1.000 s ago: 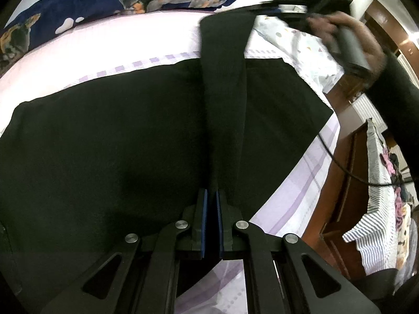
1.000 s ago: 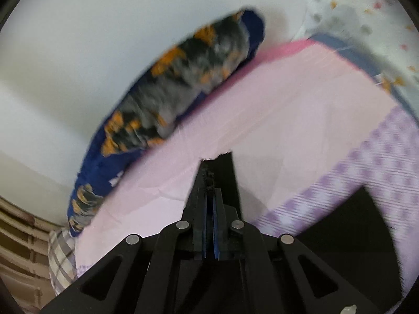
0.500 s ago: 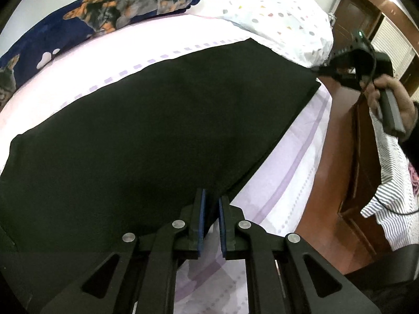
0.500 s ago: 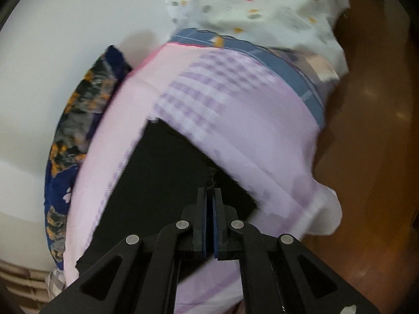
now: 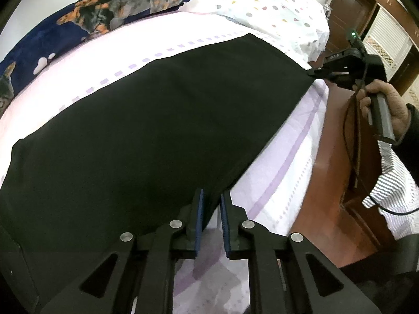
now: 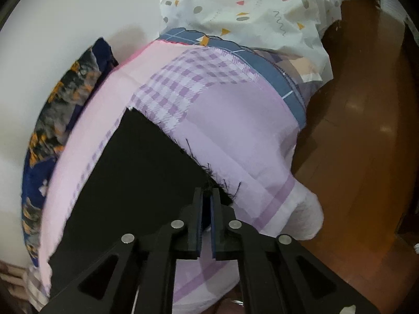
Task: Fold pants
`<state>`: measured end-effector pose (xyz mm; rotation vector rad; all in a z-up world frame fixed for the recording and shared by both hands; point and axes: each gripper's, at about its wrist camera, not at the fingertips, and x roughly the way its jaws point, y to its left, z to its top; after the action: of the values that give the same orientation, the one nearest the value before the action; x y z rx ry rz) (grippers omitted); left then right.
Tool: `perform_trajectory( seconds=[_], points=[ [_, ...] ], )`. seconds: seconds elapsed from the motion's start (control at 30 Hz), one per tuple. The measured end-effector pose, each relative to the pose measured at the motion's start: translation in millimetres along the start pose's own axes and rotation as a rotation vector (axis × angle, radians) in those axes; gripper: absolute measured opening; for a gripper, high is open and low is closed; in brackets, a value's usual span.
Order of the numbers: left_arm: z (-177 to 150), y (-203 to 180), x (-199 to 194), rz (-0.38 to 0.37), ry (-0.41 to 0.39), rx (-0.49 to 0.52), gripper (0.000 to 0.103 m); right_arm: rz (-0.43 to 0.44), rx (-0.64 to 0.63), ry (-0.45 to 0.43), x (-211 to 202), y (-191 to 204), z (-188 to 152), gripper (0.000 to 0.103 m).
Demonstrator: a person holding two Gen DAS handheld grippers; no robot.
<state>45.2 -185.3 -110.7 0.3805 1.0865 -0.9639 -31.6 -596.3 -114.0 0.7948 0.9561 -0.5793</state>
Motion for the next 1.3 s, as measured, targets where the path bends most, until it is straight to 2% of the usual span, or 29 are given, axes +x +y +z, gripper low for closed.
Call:
perform_trajectory(
  seconds=[0.03, 0.07, 0.1, 0.17, 0.2, 0.27, 0.4, 0.5, 0.6, 0.7, 0.9, 1.0, 1.13, 1.2, 1.27, 1.3],
  points=[
    [-0.8, 2.2, -3.0, -0.015, 0.002, -0.01, 0.02, -0.027, -0.009, -0.005, -2.1, -0.2, -0.2, 0.01],
    [-1.6, 6.0, -7.5, -0.034, 0.002, -0.025, 0.021, -0.05, -0.015, -0.004, -3.9, -1.2, 0.2, 0.02],
    [-2.9, 11.8, -14.2, -0.056, -0.012, -0.045, 0.021, -0.087, -0.011, -0.007, -7.7, -4.2, 0.6, 0.023],
    [-5.9, 25.5, -28.5, -0.058, -0.051, -0.084, 0.023, -0.103, -0.013, -0.03, -16.5, -8.1, 0.4, 0.023],
    [-7.1, 33.8, -34.5, -0.049, -0.066, -0.108, 0.027, -0.102, -0.018, -0.036, -20.7, -8.3, 0.9, 0.023],
    [-12.4, 57.5, -47.0, -0.009, -0.096, -0.178, 0.033, -0.083, -0.031, -0.055, -30.5, -2.2, 2.7, 0.023],
    [-27.6, 106.2, -61.5, 0.103, -0.118, -0.315, 0.034, 0.037, -0.12, -0.041, -34.6, 43.4, 0.9, 0.023],
    [-45.2, 140.8, -70.5, 0.194, -0.125, -0.419, 0.034, 0.155, -0.269, 0.026, -23.4, 106.8, -8.6, 0.023],
    [-63.5, 166.5, -75.5, 0.261, -0.122, -0.485, 0.033, 0.302, -0.439, 0.132, -4.1, 189.5, -28.9, 0.023],
    [-77.4, 180.3, -79.9, 0.194, -0.148, -0.518, 0.033, 0.425, -0.57, 0.251, 17.1, 263.8, -56.6, 0.023],
    [-85.0, 184.1, -76.5, 0.174, -0.176, -0.527, 0.033, 0.537, -0.873, 0.497, 58.4, 392.3, -136.1, 0.024],
    [-90.5, 186.8, -79.9, 0.153, -0.197, -0.53, 0.033, 0.547, -0.982, 0.588, 76.8, 431.4, -169.1, 0.025],
    [-92.4, 194.0, -80.4, 0.103, -0.214, -0.564, 0.033, 0.543, -1.065, 0.685, 101.0, 469.5, -206.7, 0.026],
    [-94.0, 194.5, -81.2, 0.09, -0.217, -0.572, 0.033, 0.551, -1.08, 0.712, 109.2, 475.0, -211.1, 0.03],
    [-95.0, 195.7, -82.0, 0.08, -0.219, -0.576, 0.033, 0.568, -1.096, 0.742, 111.8, 480.3, -217.0, 0.029],
    [-96.0, 195.7, -83.2, 0.073, -0.223, -0.575, 0.033, 0.583, -1.106, 0.749, 110.8, 483.0, -218.4, 0.016]
  ],
)
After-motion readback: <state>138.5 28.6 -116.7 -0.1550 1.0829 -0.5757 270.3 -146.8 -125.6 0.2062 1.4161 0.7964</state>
